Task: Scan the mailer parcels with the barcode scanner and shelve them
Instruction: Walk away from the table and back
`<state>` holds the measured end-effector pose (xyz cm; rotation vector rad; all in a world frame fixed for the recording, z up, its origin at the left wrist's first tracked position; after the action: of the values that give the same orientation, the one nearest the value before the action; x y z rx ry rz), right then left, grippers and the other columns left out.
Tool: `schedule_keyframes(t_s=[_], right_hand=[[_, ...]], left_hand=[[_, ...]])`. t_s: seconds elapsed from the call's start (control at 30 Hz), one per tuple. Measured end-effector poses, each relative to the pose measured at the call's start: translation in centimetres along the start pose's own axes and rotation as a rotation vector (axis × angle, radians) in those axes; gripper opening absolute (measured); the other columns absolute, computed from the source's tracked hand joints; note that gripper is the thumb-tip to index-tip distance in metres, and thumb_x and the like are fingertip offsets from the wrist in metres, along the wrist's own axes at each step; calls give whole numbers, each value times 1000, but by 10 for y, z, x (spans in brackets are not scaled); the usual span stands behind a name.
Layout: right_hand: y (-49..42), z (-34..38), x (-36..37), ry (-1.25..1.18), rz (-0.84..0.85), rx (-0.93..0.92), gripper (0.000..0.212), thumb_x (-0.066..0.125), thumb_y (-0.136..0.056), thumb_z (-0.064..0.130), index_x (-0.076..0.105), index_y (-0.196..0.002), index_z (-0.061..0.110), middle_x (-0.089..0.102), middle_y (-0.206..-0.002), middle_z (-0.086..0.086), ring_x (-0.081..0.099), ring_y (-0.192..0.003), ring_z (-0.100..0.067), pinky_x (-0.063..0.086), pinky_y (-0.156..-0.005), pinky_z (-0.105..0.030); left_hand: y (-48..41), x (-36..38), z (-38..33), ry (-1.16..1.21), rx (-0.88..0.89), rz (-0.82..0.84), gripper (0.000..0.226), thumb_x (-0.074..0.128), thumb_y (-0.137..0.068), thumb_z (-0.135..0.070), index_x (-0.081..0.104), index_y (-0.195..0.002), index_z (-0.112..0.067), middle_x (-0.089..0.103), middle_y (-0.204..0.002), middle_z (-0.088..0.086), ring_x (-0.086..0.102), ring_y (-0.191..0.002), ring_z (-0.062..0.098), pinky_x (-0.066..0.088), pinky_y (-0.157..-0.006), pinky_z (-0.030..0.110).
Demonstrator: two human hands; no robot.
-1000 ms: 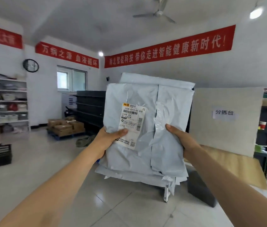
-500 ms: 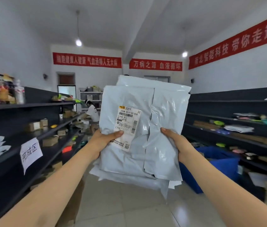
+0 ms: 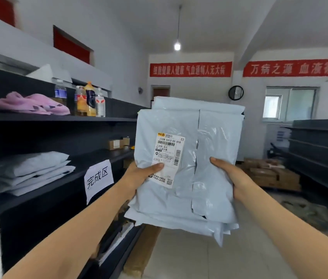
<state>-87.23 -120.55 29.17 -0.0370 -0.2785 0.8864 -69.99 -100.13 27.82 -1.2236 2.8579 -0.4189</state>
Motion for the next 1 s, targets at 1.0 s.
schedule_keyframes(t_s=[1.0], right_hand=[[-645,-240,443,137,741,441,32,71,-80,27,68,-105,7,69,-95,-16,64,-84,-31,51,-69,-34]], left_hand=[[-400,-415,87,66,-306,-901,31,69,-83,-33,68,-103,-9,73,-92,12,68,-80,25,55,-80,33]])
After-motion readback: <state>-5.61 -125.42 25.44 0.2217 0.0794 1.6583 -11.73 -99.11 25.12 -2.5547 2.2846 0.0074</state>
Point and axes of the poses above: each hand's wrist, its own y-axis away from the middle knuckle, its own x-axis out of the palm, z = x × y, the point moved 1 cm from there along -y, towards the middle knuckle
